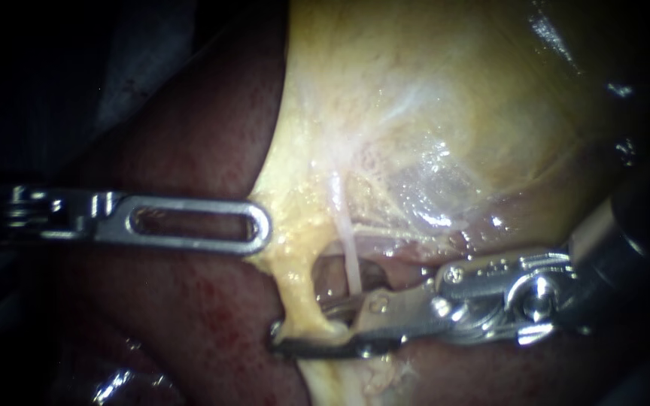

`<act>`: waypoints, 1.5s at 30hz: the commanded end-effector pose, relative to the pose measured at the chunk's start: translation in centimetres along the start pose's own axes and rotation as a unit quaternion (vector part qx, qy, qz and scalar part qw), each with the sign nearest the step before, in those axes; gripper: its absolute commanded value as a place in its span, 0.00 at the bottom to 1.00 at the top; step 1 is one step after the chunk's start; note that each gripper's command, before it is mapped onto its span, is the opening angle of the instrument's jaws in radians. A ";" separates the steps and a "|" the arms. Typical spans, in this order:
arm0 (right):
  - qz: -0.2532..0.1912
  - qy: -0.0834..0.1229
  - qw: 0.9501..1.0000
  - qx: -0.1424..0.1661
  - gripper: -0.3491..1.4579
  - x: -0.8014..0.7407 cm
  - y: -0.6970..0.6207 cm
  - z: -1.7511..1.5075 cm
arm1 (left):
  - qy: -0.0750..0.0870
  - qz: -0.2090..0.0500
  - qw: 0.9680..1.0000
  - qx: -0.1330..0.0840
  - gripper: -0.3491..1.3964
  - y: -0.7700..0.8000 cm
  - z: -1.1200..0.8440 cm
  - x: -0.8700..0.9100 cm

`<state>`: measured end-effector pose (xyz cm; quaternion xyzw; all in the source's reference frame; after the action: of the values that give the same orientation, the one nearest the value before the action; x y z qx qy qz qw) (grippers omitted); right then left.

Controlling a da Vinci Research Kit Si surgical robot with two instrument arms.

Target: Going back first clip left tube

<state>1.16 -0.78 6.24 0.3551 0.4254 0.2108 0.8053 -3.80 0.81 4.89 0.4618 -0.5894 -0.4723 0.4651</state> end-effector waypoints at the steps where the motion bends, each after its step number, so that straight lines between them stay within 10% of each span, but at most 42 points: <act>1: 0.000 0.000 1.000 0.000 0.00 0.00 0.00 0.00 | 0.000 0.000 1.000 0.000 0.00 0.00 0.00 0.00; 17: 0.000 0.000 1.000 0.000 0.00 0.00 -0.01 0.01 | 0.000 0.000 1.000 0.000 0.00 -0.01 0.00 0.00; 27: -0.007 0.004 1.000 -0.008 0.37 -0.02 0.00 0.00 | 0.000 0.000 1.000 0.000 0.00 -0.02 -0.01 0.00; 45: -0.020 0.015 0.999 -0.024 0.42 0.15 0.00 -0.42 | 0.000 -0.001 1.000 0.001 0.00 -0.03 -0.02 0.00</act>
<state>0.86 -0.49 5.98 0.3230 0.4388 0.2113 0.8115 -3.78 0.80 4.87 0.4625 -0.5892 -0.4721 0.4648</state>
